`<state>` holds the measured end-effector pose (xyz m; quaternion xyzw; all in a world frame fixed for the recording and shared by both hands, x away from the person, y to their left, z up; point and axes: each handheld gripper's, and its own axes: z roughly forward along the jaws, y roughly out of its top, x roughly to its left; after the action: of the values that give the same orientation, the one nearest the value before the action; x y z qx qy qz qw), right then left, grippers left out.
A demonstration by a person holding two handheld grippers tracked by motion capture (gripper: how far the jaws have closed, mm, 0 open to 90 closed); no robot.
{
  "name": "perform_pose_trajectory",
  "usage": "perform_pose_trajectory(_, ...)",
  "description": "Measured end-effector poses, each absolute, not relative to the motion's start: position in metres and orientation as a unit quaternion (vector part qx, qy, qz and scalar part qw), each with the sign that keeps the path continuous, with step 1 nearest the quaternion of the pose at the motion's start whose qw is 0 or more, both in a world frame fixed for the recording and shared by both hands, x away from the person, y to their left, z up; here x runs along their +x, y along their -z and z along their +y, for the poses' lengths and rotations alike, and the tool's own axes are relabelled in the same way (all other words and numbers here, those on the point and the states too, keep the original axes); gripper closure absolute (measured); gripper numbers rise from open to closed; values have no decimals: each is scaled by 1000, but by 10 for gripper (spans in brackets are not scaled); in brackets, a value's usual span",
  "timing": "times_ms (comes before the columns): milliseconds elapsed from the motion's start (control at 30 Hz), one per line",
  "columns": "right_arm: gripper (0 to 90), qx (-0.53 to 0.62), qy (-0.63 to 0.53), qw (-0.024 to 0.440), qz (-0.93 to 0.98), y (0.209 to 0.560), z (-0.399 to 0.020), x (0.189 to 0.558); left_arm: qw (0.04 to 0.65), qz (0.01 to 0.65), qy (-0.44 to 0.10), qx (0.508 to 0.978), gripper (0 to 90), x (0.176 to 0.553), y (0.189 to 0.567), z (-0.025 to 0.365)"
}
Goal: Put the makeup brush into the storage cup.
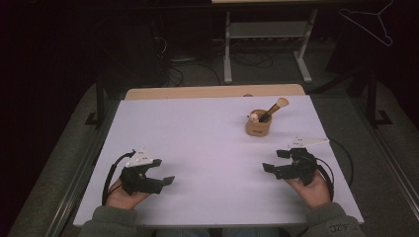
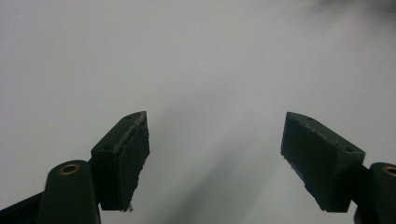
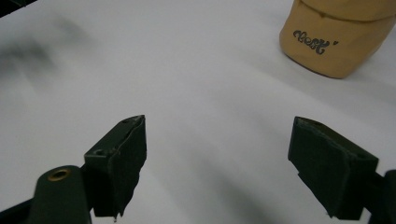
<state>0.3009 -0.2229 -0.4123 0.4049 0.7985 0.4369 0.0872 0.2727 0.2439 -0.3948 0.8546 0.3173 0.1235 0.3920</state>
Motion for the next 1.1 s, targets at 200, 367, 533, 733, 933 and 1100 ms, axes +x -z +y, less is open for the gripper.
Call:
perform_pose_trajectory(200,155,408,-437,88,797,414,-223,296,392,317,-125,855,230,273,396,244)
perform_pose_trajectory(367,144,410,-438,90,795,415,-226,291,389,318,-125,855,226,273,397,245)
perform_pose_trajectory(533,142,407,-438,94,796,415,-226,287,386,321,-125,856,213,274,397,246)
perform_pose_trajectory(733,139,400,-437,96,800,415,-225,284,386,325,-127,854,192,275,399,246)
perform_pose_trajectory(933,139,400,-439,96,799,414,-225,282,386,327,-127,853,172,276,399,246)
perform_pose_trajectory(1100,139,398,-437,94,801,414,-223,281,384,325,-127,855,168,276,399,246)
